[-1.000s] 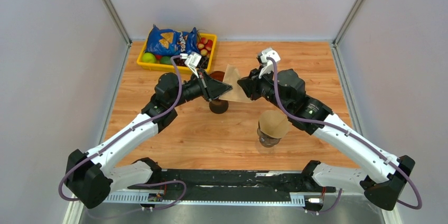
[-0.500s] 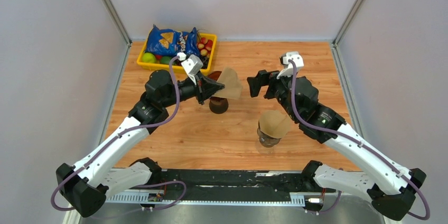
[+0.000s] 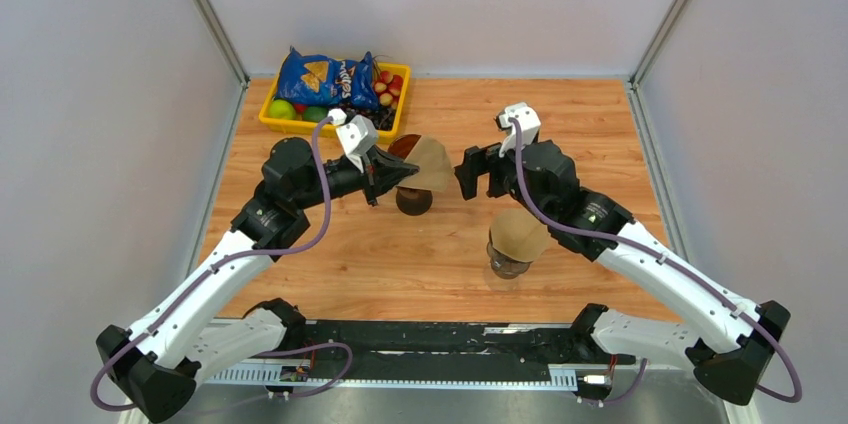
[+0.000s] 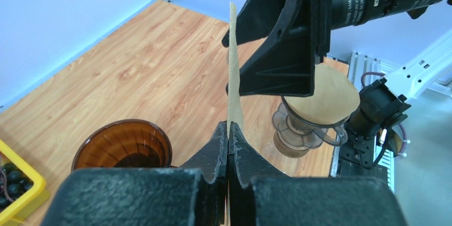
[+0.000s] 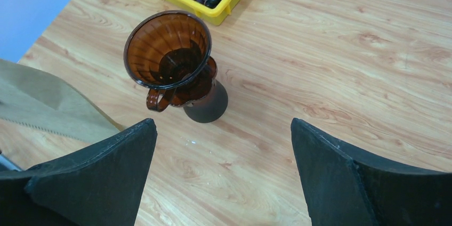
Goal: Place the coffee filter in the dripper
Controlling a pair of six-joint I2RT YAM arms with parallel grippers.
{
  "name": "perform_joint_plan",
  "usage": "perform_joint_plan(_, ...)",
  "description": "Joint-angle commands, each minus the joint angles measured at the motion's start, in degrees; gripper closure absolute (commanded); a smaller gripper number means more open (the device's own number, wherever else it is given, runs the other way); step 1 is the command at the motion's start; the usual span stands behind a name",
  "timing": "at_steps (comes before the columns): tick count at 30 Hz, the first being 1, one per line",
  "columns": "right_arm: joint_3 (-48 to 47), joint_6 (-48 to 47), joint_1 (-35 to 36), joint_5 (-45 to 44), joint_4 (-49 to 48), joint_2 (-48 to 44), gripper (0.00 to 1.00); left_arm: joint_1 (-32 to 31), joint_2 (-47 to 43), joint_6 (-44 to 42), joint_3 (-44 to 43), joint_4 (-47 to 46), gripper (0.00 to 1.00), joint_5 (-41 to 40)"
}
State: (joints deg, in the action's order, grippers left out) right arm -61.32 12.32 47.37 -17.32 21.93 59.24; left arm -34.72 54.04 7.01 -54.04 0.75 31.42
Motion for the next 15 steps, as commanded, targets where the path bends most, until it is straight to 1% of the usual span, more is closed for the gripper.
perform_joint_plan(1,-2.7,-1.6,-0.3,7.4,-0.5,-0.4,0.00,0.3,-1.1,-1.6,0.5,-2.5,1.00,1.1)
perform_joint_plan(3,-2.5,-1.6,-0.3,9.1,-0.6,-1.3,0.00,0.3,-0.9,-1.5,0.6,-2.4,1.00,0.1)
perform_joint_plan(5,-2.1,-1.7,-0.4,8.1,-0.7,-2.2,0.00,0.3,-0.6,-1.3,0.7,-2.5,1.00,-0.5)
perform_joint_plan(7,-1.6,-1.5,-0.4,4.4,-0.5,-3.2,0.00,0.4,-0.5,-1.2,0.8,-2.7,1.00,-0.5)
perform_joint_plan(10,-1.1,-0.8,-0.3,-3.6,0.2,-4.4,0.00,0.4,-0.4,-1.1,0.8,-2.5,1.00,-0.9)
perform_joint_plan(11,-1.1,-0.8,-0.4,-4.7,0.3,-4.7,0.00,0.3,-0.4,-1.1,0.7,-2.5,1.00,-0.9)
perform_joint_plan(15,-1.6,-1.6,-0.4,-0.3,0.2,-5.3,0.00,0.3,-0.4,-1.1,0.9,-2.4,1.00,-0.8)
